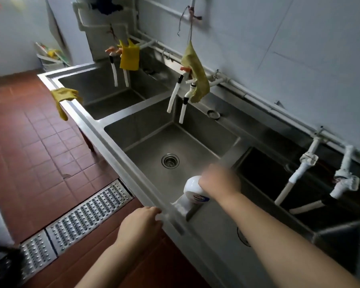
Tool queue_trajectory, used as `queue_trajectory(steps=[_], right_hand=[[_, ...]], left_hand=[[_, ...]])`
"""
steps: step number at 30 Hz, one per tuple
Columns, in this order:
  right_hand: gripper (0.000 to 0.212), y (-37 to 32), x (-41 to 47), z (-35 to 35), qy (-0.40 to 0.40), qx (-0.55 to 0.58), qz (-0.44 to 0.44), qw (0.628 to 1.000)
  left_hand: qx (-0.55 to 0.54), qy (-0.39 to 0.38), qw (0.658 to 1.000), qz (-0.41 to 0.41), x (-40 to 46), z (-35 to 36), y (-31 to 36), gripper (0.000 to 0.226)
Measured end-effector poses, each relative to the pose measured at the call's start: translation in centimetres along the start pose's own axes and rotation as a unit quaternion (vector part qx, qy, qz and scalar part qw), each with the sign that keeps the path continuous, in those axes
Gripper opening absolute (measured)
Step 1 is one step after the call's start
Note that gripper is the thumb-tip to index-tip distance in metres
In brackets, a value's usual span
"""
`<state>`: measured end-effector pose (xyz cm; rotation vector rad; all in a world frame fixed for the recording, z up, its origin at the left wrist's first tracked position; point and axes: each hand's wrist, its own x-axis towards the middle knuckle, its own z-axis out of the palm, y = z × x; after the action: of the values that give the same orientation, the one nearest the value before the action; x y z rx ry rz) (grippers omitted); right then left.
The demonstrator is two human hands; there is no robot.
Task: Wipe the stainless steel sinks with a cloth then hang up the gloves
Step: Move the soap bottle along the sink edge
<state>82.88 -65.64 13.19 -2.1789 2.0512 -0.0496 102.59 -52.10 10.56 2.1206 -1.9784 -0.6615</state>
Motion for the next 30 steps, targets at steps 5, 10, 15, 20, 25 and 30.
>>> queue_trajectory(steps=[5, 10, 15, 20, 25, 30], right_hand=[[0.023, 3.8, -3.7, 0.0, 0.077, 0.032, 0.058, 0.995], [0.023, 9.9, -10.4, -1.7, 0.108, 0.050, 0.128, 0.985], [0.015, 17.7, -19.6, -3.9, 0.114, 0.068, 0.214, 0.968], [0.011, 26.7, -31.1, -4.8, 0.147, 0.054, 0.332, 0.930], [0.015, 35.7, -44.0, -5.3, 0.179, 0.045, 0.392, 0.901], [0.013, 44.3, -55.0, -5.4, 0.174, 0.028, 0.427, 0.887]], left_hand=[[0.020, -0.040, 0.995, 0.086, 3.1, 1.4, 3.1, 0.036], [0.038, -0.094, 0.976, 0.193, 3.6, 4.2, 10.4, 0.029], [0.053, -0.136, 0.943, 0.300, 0.2, 7.7, 19.1, 0.038], [0.092, -0.162, 0.909, 0.374, -6.3, 12.0, 28.7, 0.035], [0.098, -0.183, 0.870, 0.447, -15.4, 18.4, 38.1, 0.036], [0.098, -0.204, 0.845, 0.485, -25.0, 25.1, 46.2, 0.041]])
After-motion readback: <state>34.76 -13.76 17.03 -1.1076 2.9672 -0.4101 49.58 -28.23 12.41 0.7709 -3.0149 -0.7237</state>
